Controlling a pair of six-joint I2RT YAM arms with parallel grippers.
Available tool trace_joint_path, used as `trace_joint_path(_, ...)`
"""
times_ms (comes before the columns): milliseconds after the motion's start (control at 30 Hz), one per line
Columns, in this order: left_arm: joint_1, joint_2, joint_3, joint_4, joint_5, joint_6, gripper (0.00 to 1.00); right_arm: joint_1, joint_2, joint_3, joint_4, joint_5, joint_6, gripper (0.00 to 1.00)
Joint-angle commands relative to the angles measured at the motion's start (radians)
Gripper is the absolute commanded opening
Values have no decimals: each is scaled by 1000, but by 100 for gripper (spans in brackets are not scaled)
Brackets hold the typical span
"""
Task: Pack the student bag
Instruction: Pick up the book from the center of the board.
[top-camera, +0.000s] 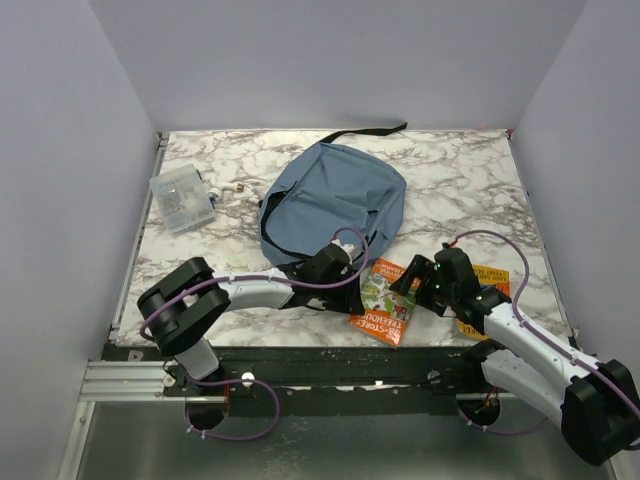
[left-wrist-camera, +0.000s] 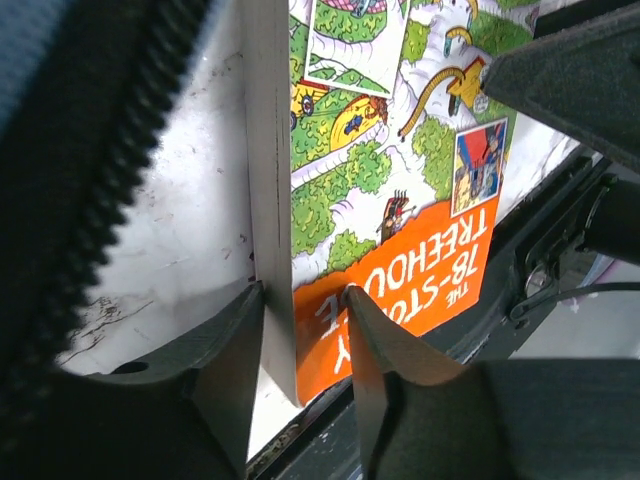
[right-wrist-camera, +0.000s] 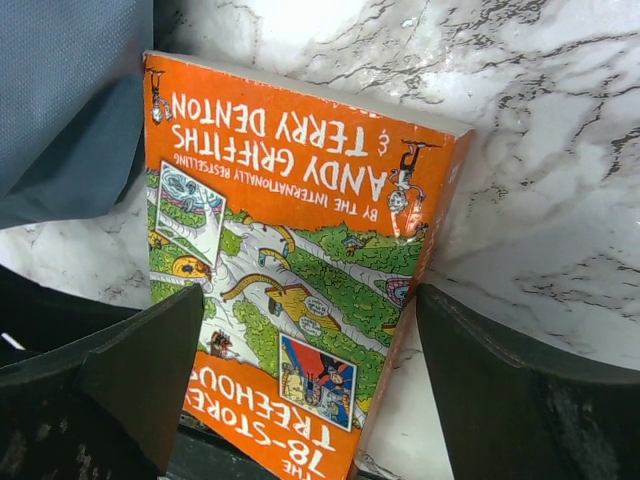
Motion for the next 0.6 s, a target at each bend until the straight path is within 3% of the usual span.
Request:
trace_joint_path(0,-4,8,18,30,61,12,32,-2,-19,-22,19,-28,0,90)
trace_joint_path(133,-4,-8,16,30,59,17,15,-2,-26,-16,-3,-30,2,90)
trace_joint_path(300,-3,-63,8,29,54,24,0,-2,-46,-5,-62,-28,8,92)
trace_joint_path(433,3,-91,9,31,66,12,0,-2,-76,4,-120,1,24,100)
trace_joint_path(567,30,-118,4,39,105,-18,0,-2,-95,-1,-159,18,87,100)
